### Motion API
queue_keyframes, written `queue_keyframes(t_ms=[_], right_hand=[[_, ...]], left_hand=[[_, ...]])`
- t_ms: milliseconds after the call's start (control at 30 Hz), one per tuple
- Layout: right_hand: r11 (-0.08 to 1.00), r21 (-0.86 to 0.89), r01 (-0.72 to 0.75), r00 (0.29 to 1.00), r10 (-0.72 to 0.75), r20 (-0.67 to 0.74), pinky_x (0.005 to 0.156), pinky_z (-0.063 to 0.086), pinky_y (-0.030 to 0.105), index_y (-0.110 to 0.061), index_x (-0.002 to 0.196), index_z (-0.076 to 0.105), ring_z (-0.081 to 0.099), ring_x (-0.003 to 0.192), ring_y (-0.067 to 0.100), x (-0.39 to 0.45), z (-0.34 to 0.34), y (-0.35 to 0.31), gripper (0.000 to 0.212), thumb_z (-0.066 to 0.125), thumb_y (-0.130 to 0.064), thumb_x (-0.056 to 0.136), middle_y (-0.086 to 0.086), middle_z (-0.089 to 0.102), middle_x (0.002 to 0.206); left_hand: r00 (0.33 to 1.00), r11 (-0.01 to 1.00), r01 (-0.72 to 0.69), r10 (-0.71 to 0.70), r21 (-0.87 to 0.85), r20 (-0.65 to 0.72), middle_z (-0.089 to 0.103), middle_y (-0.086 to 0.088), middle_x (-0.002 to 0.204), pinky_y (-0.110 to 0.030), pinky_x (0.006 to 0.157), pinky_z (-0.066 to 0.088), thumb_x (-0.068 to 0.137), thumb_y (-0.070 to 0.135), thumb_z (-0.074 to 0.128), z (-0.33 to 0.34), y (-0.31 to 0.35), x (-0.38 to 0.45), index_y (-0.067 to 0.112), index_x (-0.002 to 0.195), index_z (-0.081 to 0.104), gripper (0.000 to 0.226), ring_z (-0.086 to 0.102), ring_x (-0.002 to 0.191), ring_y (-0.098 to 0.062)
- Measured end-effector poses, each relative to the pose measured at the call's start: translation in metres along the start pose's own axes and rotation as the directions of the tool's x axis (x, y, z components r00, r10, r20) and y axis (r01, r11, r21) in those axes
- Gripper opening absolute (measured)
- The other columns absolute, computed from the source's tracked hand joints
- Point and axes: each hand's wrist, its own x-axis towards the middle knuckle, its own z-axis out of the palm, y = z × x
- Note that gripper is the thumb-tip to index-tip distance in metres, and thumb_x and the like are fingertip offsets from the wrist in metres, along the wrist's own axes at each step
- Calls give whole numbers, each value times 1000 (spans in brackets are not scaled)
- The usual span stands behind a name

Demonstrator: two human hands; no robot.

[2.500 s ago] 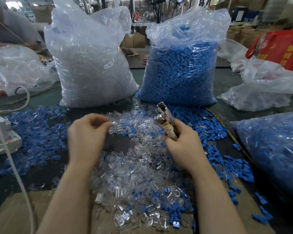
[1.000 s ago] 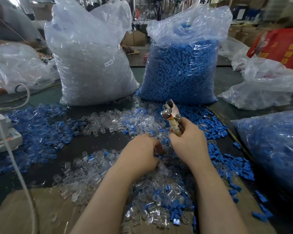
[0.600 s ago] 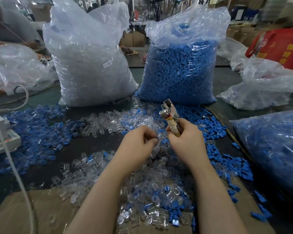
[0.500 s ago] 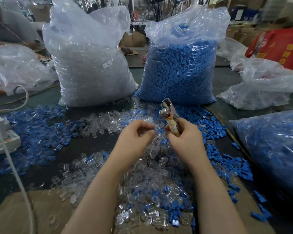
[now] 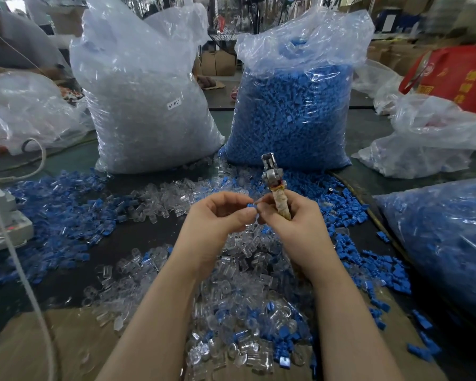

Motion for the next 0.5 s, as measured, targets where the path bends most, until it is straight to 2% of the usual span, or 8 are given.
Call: queue_keyframes(t_ms=[133, 200, 267, 333, 400, 433, 500], right_hand=[[1000, 19, -22, 999, 22, 31, 77, 58, 34, -22, 87, 70, 68, 83, 27, 1, -1, 1, 8, 70, -15, 90, 8, 71, 83], [1000, 18, -24, 999, 24, 25, 71, 55, 25, -24, 84, 68, 66, 78, 20, 2, -1, 3, 11, 72, -14, 89, 5, 69, 81], [1000, 13, -24, 1000, 24, -3, 62, 51, 18, -24, 82, 67, 61, 67, 10, 2, 0, 4, 14, 71, -12, 89, 0, 68, 76], [1000, -16, -27, 999, 27, -34, 55, 45, 12, -24, 81, 66, 54, 58, 0, 3, 0, 6, 16, 70, -10, 89, -9, 65, 67], [998, -51, -28, 998, 25, -53, 53, 42, 10, -25, 81, 66, 53, 56, -3, 4, 0, 8, 18, 69, -10, 89, -18, 63, 63], [998, -59, -24, 998, 21, -58, 54, 42, 9, -25, 81, 66, 55, 57, -4, 4, 0, 9, 18, 69, -9, 89, -21, 63, 64], [998, -66, -16, 998, 11, -67, 57, 42, 9, -25, 82, 66, 56, 59, -5, 4, 0, 9, 18, 69, -9, 89, -23, 64, 67]], left_hand=[[998, 996, -55, 58, 69, -33, 75, -1, 80, -14, 66, 51, 75, 1, 78, 1, 1, -1, 15, 84, 73, 17, 69, 74, -6], [998, 990, -51, 56, 135, -30, 75, -1, 83, -14, 67, 51, 76, 1, 79, 1, 2, -1, 14, 88, 73, 19, 68, 75, -6], [998, 956, 17, 0, 292, -59, 71, 0, 78, -20, 64, 50, 75, 9, 82, -1, 1, -1, 17, 92, 69, 24, 63, 68, -8], [993, 809, 112, -70, 578, -93, 62, 5, 69, -25, 59, 45, 73, 22, 85, -3, -1, 0, 23, 87, 64, 25, 54, 58, -8], [990, 570, 137, -99, 810, -99, 58, 10, 66, -24, 55, 40, 74, 32, 83, -3, -2, -1, 27, 78, 62, 22, 53, 57, -6], [990, 478, 133, -107, 868, -93, 58, 11, 67, -24, 56, 41, 75, 34, 81, -1, -2, -2, 28, 76, 62, 20, 55, 61, -5], [991, 389, 109, -112, 915, -71, 59, 13, 70, -25, 63, 46, 79, 32, 76, 3, -3, -3, 28, 75, 64, 13, 59, 70, -8]])
